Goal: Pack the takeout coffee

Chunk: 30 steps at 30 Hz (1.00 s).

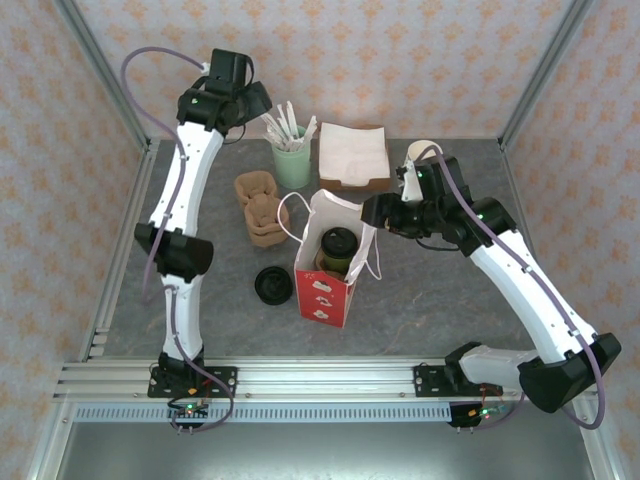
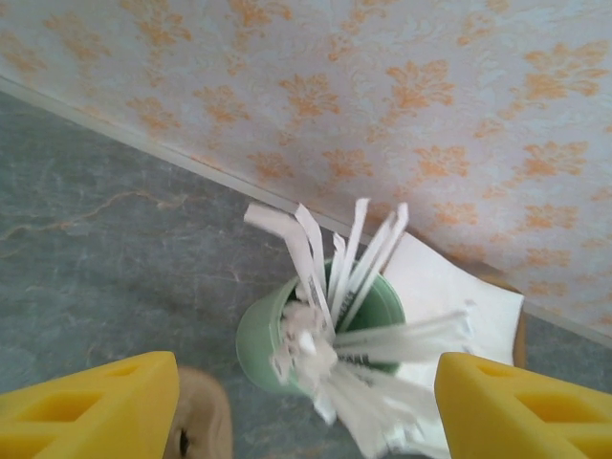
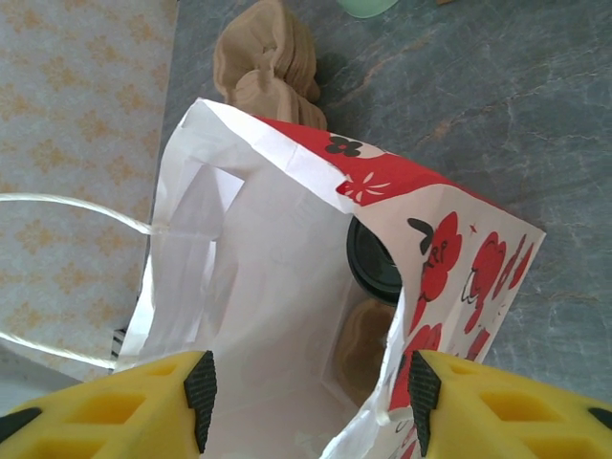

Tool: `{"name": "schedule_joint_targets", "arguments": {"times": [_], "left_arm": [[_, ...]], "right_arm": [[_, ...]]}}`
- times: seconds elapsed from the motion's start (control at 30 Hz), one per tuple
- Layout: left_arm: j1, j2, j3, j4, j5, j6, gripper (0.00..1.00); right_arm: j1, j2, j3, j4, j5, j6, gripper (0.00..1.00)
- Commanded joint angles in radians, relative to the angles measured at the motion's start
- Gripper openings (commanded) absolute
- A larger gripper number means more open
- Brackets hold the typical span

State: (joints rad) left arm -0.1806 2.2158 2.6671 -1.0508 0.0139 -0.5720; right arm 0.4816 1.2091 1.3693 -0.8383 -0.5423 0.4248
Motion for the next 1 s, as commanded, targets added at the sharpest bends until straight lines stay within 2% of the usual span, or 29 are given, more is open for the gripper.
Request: {"name": "schedule_joint_targets", "arguments": {"times": [0.0,0.17,0.47,0.6,0.67,0.83,0.97], "left_arm": [[0.044,0.063,0.083,0.028,0.033,-0.032,0.71],[0.071,0.124,0.074,0.104,0.037,-0.053,0.69],[0.078,0.174,0.084,0.251,0.155,-0.052,0.53],[0.077,0.18,0.084,0.28,0.175,-0.057,0.49],[0.078,0.185,0.092,0.278,0.175,-0.058,0.42],[0.077,0.179,0.1,0.253,0.166,-0.038,0.34],[0.077,0.166,0.102,0.246,0.165,-0.024,0.2]], "right_arm": [[0.003,-0.011,0.029,-0.043,0.052,-0.021,0.58],[0.004,-0.003,0.034,-0.044,0.073,-0.028,0.58],[0.003,0.006,0.045,-0.043,0.091,-0.045,0.58],[0.004,-0.004,0.037,-0.042,0.096,-0.048,0.58],[0.003,-0.014,0.028,-0.039,0.102,-0.047,0.58],[0.003,-0.049,0.011,-0.029,0.135,-0.044,0.58],[-0.001,-0.06,0.019,-0.031,0.16,-0.047,0.58]]}}
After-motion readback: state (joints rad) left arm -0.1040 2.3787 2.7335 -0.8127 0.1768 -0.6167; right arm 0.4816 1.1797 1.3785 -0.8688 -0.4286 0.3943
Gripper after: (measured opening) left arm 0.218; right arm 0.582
